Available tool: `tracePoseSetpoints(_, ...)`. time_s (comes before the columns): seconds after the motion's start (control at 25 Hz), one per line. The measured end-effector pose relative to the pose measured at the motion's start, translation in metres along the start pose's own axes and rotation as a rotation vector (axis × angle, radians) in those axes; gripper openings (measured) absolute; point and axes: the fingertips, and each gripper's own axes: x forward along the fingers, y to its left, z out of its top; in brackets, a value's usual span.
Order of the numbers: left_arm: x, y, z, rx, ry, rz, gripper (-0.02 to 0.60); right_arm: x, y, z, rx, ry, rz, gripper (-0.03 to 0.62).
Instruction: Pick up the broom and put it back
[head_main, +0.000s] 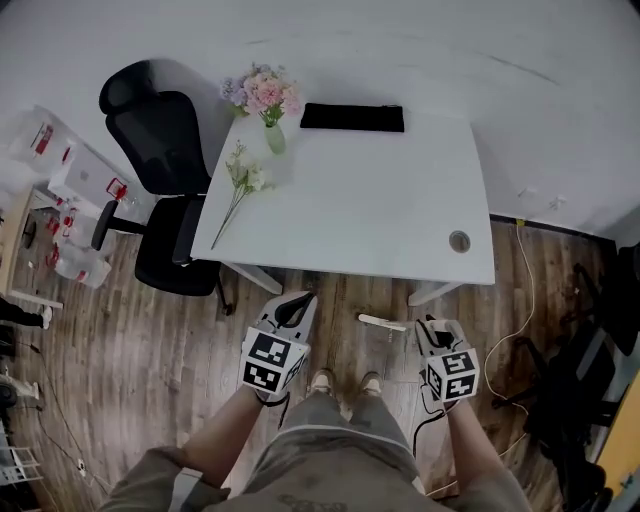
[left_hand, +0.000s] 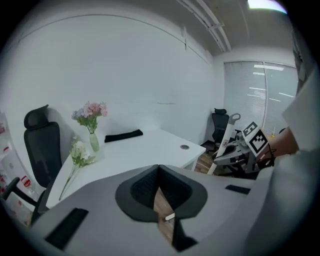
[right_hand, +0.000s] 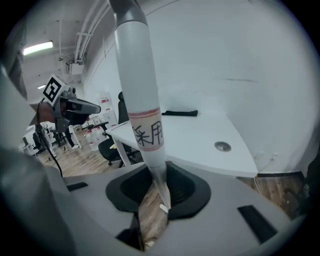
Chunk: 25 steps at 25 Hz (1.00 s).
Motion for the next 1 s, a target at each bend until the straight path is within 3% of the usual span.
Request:
tracePoseSetpoints(0.52, -0.107, 0.024, 0.116, 0.106, -0.219, 0.096, 0.015, -0.118, 0.043, 0.212, -0.063, -0.310, 0.052, 0.106)
tracePoseSetpoints(0.72, -0.147, 0.026, 0.150, 0.167, -0.305, 0.137, 0.015, -0.156, 0.080, 0.254, -0.114, -0.371, 0.114, 0.106)
tracePoseSetpoints(1.0, -0.171, 0.021, 0.159, 0.195, -0.332, 0.155, 0.015, -0.189, 0.107, 0.268, -0.128, -0.416, 0.159, 0.106)
